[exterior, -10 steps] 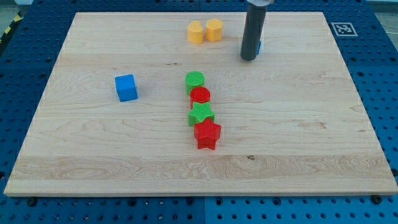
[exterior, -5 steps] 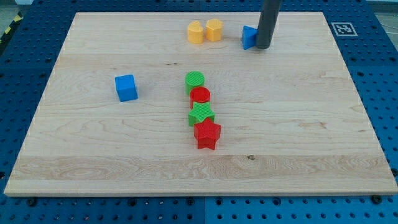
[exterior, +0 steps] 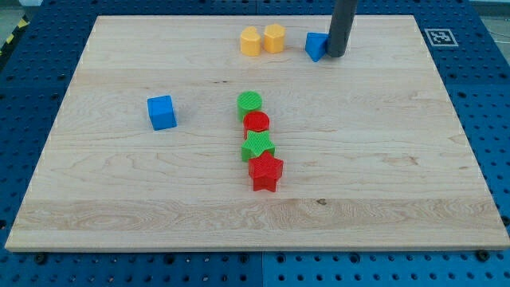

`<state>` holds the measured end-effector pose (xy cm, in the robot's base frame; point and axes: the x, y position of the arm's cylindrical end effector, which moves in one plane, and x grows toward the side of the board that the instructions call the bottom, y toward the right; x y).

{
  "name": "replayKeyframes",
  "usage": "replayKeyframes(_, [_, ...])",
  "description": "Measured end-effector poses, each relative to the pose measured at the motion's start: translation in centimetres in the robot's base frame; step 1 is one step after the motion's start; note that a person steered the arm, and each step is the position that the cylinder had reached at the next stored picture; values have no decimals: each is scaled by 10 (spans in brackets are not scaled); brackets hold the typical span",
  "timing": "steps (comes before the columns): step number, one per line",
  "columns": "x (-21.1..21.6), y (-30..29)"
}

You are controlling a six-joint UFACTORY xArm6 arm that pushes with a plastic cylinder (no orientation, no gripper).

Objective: Slide the blue triangle diagonally to the top right of the green circle

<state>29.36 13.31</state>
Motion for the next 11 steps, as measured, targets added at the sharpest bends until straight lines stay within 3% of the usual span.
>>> replayKeyframes(2, [0,27])
replayKeyframes(5, [29,5])
replayKeyframes(7, [5,-2])
replayKeyframes(8, [5,-32])
replayKeyframes(10, [17,-31])
replayKeyframes(11, [-1,-32])
